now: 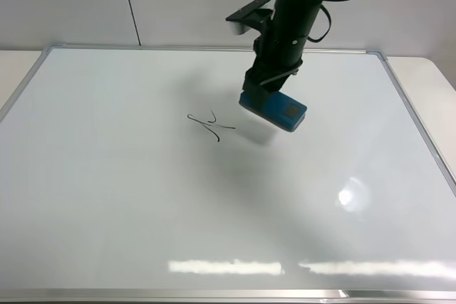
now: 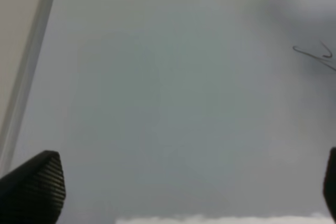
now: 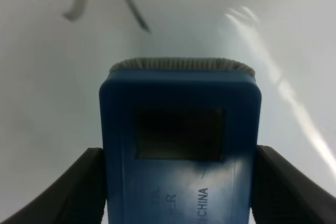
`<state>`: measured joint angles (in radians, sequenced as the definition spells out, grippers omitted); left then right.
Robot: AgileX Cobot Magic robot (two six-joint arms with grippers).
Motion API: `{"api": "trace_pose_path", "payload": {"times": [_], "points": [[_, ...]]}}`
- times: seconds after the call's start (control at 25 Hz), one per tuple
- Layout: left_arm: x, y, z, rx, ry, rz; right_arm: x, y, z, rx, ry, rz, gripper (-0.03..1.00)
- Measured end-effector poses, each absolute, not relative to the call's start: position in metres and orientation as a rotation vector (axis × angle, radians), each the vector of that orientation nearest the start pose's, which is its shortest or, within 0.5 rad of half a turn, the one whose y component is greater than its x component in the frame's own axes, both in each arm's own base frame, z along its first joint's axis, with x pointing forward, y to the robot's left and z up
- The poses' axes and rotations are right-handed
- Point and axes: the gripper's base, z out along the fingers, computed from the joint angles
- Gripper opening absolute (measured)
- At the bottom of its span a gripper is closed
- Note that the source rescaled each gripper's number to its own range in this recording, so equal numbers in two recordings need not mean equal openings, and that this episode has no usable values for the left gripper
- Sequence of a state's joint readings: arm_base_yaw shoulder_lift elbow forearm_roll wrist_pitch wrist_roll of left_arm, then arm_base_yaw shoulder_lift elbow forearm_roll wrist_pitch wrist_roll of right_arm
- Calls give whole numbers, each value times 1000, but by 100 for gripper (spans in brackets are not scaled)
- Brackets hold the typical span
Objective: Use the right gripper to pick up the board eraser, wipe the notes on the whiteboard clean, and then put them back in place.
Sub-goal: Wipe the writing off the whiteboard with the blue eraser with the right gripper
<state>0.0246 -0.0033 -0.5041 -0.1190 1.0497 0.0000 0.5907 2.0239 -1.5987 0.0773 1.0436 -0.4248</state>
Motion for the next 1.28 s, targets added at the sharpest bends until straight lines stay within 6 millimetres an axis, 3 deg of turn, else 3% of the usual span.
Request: {"api": "trace_pose_path", "payload": {"times": [0.16,0.36,0.56,1.28], "points": [[-6,-10,280,-20,2022,-126,328,277,200,-1273,2604,147,1],[-6,-10,280,-20,2022,-126,320,300,163,-1182,2697,151,1],[-6,-10,280,-20,2022,-126,321,306,133,-1095,2774,192,1],[-6,-10,280,-20,2022,-126,337,301,130,-935,2743,125,1]]}}
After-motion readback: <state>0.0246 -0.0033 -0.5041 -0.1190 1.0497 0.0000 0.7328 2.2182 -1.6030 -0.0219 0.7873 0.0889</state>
